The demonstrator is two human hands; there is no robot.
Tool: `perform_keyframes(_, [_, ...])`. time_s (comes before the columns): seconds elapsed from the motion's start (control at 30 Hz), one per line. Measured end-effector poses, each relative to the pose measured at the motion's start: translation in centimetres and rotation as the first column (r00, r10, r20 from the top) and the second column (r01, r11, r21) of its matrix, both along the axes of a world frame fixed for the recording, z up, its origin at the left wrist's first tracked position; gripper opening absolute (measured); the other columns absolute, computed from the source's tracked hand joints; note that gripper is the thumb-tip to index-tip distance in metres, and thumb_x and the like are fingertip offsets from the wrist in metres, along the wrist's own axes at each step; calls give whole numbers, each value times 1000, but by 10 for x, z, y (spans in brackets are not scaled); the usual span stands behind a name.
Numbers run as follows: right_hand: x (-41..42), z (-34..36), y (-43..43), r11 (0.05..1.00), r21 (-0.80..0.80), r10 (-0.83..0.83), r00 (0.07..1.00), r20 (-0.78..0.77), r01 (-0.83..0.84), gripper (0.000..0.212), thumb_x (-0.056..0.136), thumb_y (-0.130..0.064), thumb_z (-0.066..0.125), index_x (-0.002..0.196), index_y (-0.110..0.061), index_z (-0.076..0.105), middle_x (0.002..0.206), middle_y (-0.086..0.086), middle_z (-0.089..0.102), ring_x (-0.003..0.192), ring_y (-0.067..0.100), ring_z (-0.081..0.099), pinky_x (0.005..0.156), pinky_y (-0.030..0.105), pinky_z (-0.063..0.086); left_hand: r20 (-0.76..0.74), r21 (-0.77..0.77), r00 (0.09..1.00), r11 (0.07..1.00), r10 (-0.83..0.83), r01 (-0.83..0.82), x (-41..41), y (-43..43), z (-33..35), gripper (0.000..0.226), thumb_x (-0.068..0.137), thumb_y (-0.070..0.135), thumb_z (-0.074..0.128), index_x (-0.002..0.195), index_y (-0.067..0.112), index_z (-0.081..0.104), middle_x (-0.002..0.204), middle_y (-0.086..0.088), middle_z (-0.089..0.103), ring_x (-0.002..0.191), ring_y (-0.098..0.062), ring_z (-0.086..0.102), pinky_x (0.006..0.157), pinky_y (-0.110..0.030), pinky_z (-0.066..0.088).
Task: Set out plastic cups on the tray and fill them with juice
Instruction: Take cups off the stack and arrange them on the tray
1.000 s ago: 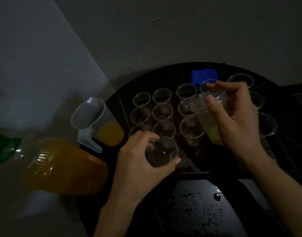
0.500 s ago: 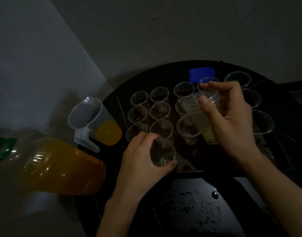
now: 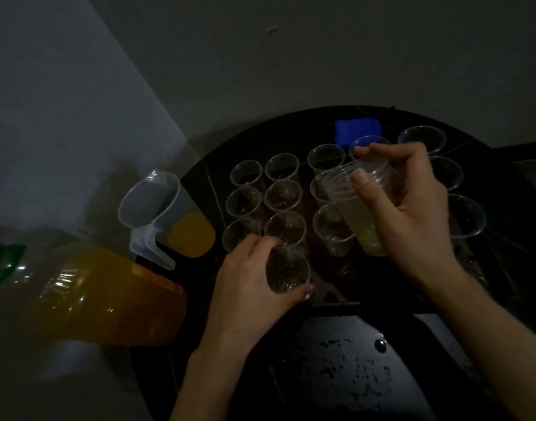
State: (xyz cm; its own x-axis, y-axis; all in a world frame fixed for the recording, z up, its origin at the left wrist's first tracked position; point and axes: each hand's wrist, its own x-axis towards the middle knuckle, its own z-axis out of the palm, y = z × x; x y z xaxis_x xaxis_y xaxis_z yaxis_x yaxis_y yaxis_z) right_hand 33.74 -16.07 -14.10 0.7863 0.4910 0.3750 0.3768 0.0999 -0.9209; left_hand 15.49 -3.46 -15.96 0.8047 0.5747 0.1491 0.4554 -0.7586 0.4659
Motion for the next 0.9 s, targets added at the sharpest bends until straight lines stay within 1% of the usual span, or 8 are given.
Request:
perform_keyframes(0.17, [-1,1,0,1000,-6,5,1000,-2,-5,42,91,-45,60,125,-23,49,128,-12,61,107,-1,64,84,26,56,-11,11,1000,1000,8,-8,0,1,-1,69,62,62,85,119,36,56,116,21,51,108,-3,53,90,-32,54])
perform_keyframes(0.3, [-1,3,0,1000,-15,17,1000,-8,-17,46,88,-49,57,125,-23,48,128,-14,60,106,-4,63,82,20,56,-3,2,1000,1000,4,-4,1,1,-2,67,61,67,80,117,37,57,114,21,52,107,-4,54,89,-33,54])
perform_keyframes(0.43, [-2,2,0,1000,-13,13,1000,-5,-13,46,89,-48,58,125,-22,49,127,-14,60,107,-4,63,83,22,56,-8,16,1000,1000,18,-18,1,0,-2,67,62,74,69,117,36,58,113,22,52,107,-5,54,88,-34,54])
perform_keyframes(0.57, [-1,-2,-1,1000,-24,3,1000,0,-3,47,90,-46,63,128,-20,50,129,-13,61,112,0,62,90,34,56,21,-8,1000,1000,13,-13,1,0,1,64,64,74,68,114,35,60,112,21,53,106,-3,55,87,-33,54])
perform_keyframes(0.63, [-1,-2,-2,1000,-31,-1,1000,-13,1,54,87,-50,64,129,-20,49,129,-12,61,114,0,62,93,36,56,28,6,999,1000,15,-15,1,3,3,62,66,74,67,114,34,60,114,20,54,106,-3,55,87,-32,54])
perform_keyframes(0.73, [-3,1,-2,1000,-29,-15,997,-77,12,67,76,-56,70,129,-23,45,129,-12,62,115,-2,61,95,36,55,98,-2,995,1000,30,-30,2,6,6,48,74,61,73,109,30,64,111,19,57,103,-1,58,83,-21,54])
perform_keyframes(0.8, [-5,2,-1,1000,-20,-14,994,-107,12,69,71,-58,70,126,-23,46,126,-13,64,113,-3,62,95,36,56,174,-36,984,999,45,-39,6,6,13,35,81,49,73,107,27,66,108,17,60,100,1,60,81,-15,52])
perform_keyframes(0.9, [-10,3,-1,999,-36,16,995,-103,-20,67,69,-59,69,121,-21,51,122,-14,65,110,-3,63,92,31,56,322,-208,942,978,101,-33,21,-2,35,22,93,44,61,106,27,67,103,13,65,98,-1,63,79,-13,50])
